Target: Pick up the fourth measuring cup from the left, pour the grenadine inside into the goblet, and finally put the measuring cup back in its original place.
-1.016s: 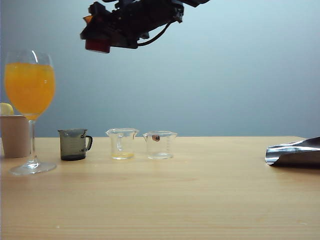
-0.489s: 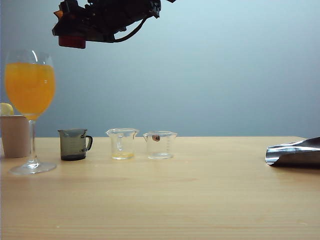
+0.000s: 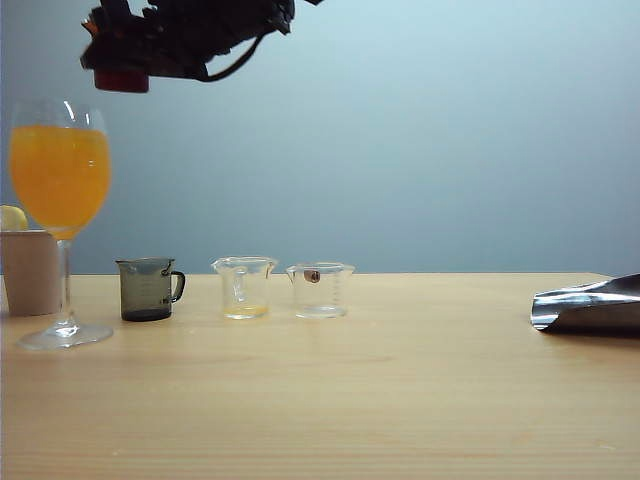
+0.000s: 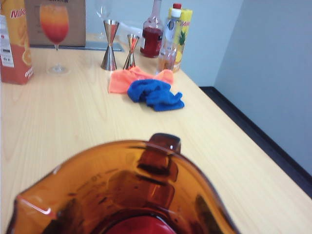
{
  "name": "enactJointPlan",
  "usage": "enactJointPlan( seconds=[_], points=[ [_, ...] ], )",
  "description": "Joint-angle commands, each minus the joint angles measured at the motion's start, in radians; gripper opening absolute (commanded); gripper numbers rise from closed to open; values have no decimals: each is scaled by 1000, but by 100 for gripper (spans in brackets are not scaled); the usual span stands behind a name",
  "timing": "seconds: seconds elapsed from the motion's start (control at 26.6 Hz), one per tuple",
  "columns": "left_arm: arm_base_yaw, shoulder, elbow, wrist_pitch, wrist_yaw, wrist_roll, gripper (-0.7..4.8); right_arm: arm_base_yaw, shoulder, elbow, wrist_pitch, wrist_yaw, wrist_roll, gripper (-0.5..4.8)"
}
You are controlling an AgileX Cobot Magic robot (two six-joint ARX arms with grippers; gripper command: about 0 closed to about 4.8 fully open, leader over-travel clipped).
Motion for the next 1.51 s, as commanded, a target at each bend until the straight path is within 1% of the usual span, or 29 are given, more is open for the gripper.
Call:
enactJointPlan(
  seconds=[0.04,0.15,0.26,0.3,0.45,0.64,0.72,0.9,1.13,1.24,1.43,1.51],
  points=[
    [2,-3,3,5,5,9,-5,4,13,29,11,-2,-1,49],
    [2,-3,3,5,5,9,-5,10,21,29,9,1,-16,49],
    [2,-3,3,5,5,9,-5,21,23,29,10,3,-110,49],
    [2,-3,3,5,5,9,-5,27,23,29,10,20,-140,48],
    [2,-3,3,5,5,9,-5,29,23,29,10,31,-209,44],
    [2,-3,3,5,5,9,-5,21,23,28,9,31,-225,42],
    [2,-3,3,5,5,9,-5,21,23,28,5,31,-285,40],
    [2,-3,3,5,4,9,-5,21,23,28,-35,27,-374,39],
    [2,-3,3,5,4,9,-5,21,23,28,-50,24,-448,39],
    [2,-3,3,5,4,9,-5,21,23,28,-50,24,-466,39],
    [2,-3,3,5,4,9,-5,23,23,28,-50,25,-563,39],
    [2,-3,3,5,4,9,-5,24,23,27,-50,26,-589,25]
  ],
)
